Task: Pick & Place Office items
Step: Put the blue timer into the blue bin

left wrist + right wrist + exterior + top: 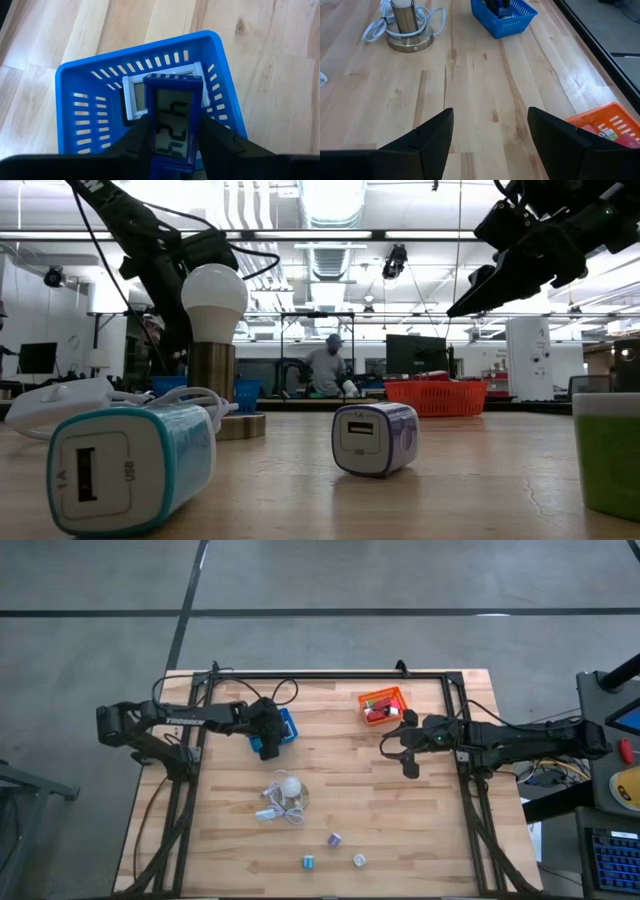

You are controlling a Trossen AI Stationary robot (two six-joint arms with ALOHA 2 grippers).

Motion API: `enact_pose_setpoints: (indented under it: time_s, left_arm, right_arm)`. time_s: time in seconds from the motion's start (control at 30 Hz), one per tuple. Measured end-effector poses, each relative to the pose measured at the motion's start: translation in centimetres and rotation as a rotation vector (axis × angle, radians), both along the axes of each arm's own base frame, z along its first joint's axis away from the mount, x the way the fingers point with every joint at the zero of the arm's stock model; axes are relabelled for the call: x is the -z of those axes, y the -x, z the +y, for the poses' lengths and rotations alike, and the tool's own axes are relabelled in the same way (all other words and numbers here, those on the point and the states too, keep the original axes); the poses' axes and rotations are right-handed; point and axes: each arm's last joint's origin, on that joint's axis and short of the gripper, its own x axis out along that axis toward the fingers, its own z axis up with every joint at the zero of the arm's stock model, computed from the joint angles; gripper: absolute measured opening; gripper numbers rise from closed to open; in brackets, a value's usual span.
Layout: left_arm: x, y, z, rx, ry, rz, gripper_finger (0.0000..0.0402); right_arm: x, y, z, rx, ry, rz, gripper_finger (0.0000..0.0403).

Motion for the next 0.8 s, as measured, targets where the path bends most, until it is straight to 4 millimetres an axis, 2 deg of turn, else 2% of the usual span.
enact_pose_setpoints:
  time_s: [0.13,0.27,0.37,0.63,0.8]
  left_arm:
    - [0.0,0.0,0.0,0.000,0.000,-0.001,0.0129]
    - [-0.2,-0.1,0.1,0.000,-0.003,-0.008,0.0184]
    - [-0.5,-0.3,0.1,-0.001,-0.007,-0.018,0.0208]
    - [-1.4,-0.8,0.3,0.014,-0.024,-0.039,0.0214]
    - [-2.7,-0.7,0.3,0.020,-0.083,-0.102,0.0214]
  right_arm:
    - [0.0,0.0,0.0,0.000,0.001,0.000,0.0249]
    - [0.1,0.0,0.0,-0.001,0.001,0.003,0.0249]
    - [0.2,0.1,0.0,-0.002,0.002,0.006,0.0249]
    - [0.4,0.1,0.0,-0.002,0.002,0.012,0.0249]
    - [0.7,0.1,0.0,0.003,-0.012,0.026,0.0249]
